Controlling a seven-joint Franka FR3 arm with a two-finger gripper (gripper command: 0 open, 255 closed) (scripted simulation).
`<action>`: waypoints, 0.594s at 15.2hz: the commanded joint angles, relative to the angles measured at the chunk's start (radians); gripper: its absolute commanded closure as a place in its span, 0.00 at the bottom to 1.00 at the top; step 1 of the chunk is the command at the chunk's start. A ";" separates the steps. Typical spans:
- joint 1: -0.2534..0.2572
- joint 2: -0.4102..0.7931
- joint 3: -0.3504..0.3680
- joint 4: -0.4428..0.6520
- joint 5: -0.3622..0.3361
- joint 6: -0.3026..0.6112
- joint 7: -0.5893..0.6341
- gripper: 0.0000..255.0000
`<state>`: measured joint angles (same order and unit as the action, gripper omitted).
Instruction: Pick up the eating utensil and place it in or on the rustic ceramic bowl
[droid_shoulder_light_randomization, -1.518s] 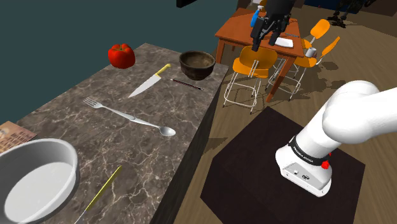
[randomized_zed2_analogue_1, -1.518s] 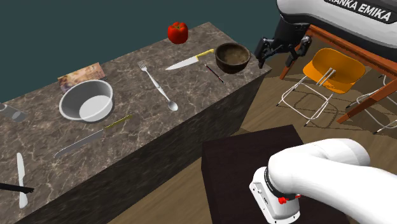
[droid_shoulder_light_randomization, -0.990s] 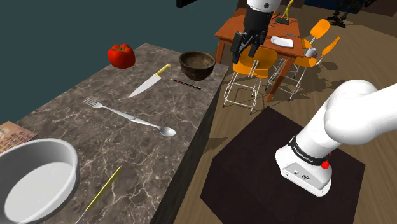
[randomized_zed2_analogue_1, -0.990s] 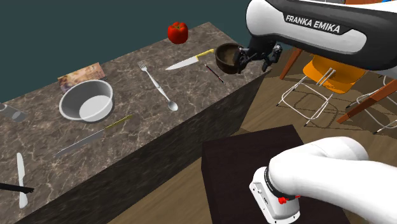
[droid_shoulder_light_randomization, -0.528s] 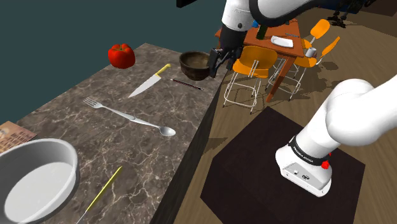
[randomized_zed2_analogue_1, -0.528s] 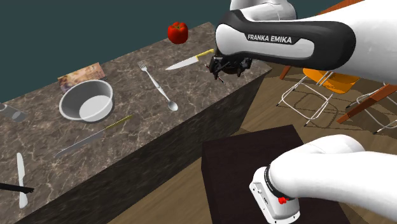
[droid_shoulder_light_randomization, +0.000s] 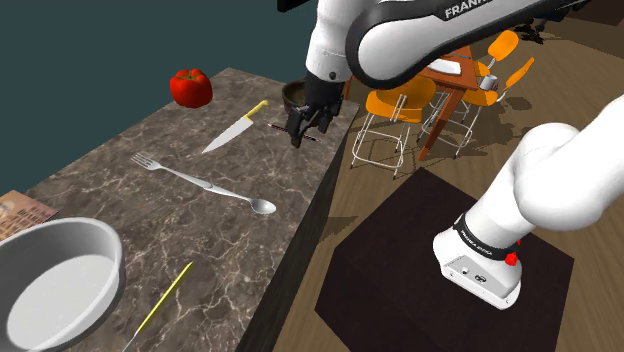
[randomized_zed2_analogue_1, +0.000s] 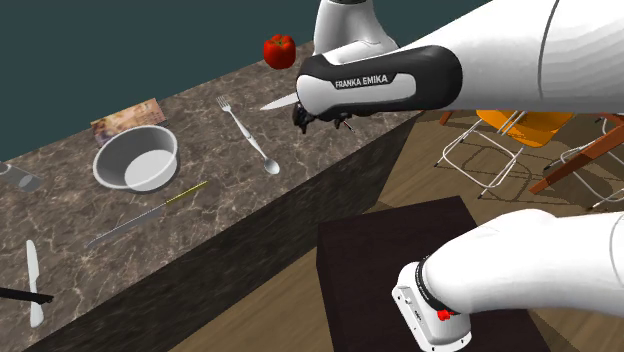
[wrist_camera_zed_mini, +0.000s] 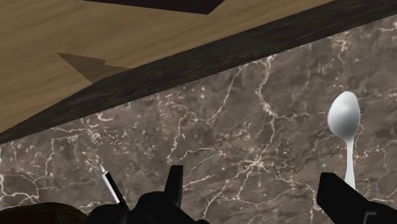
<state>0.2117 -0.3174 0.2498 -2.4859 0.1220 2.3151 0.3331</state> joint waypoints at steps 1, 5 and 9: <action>0.008 0.069 0.025 0.031 -0.008 0.056 0.017 0.00; 0.026 0.195 0.074 0.091 -0.044 0.150 0.068 0.00; 0.046 0.326 0.114 0.167 -0.116 0.229 0.138 0.00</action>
<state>0.2528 -0.0212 0.3551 -2.3379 0.0239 2.5260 0.4553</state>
